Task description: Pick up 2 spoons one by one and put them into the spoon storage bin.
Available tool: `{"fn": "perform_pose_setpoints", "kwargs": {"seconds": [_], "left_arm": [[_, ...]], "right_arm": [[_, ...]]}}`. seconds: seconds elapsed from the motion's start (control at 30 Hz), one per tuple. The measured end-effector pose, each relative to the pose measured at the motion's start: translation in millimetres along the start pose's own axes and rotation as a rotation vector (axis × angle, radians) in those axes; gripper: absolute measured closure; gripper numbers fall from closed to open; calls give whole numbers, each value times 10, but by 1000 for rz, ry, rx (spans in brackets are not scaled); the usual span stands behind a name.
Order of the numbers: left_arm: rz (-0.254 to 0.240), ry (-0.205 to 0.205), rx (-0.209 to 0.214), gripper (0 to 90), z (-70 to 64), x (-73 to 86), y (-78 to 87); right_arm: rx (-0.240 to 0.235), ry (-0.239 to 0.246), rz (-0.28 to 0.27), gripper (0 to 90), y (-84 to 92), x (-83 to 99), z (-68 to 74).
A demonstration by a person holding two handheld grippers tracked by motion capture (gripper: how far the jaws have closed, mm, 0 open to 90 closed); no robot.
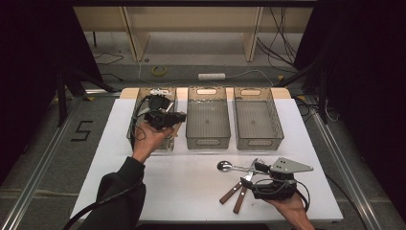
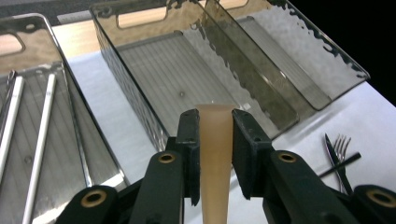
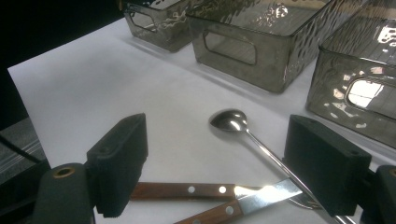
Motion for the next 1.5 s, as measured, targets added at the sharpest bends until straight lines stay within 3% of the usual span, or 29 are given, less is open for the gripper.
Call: {"fn": "perform_pose_setpoints", "kwargs": {"seconds": [0.1, 0.2, 0.3, 0.67, 1.13, 1.5], "left_arm": [[-21, 12, 29, 737, -42, -113, -32], [-19, -7, -9, 736, -58, -191, -95], [-22, -1, 7, 736, -98, -268, -153], [-40, -6, -9, 736, -132, -530, -331], [-68, 11, 13, 735, -182, -720, -446], [-65, 8, -6, 735, -133, -736, -611]], "right_arm": [[-1, 1, 3, 226, -6, -1, 6], [-4, 1, -1, 226, 2, -3, 9], [-5, 0, -1, 226, 3, -1, 1], [-7, 5, -4, 226, 4, -7, 11], [-13, 5, -3, 226, 0, -9, 16], [-14, 8, -4, 226, 5, -11, 17]]}}
Point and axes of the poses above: each handheld gripper's, and its own axes: y roughly backward along the jaws, x roughly out of its underside, z roughly to its left, the point moved 9 cm from there along -y, roughly forward along the jaws, and after that the axes turned 14 degrees about z, right-handed, at the moved point
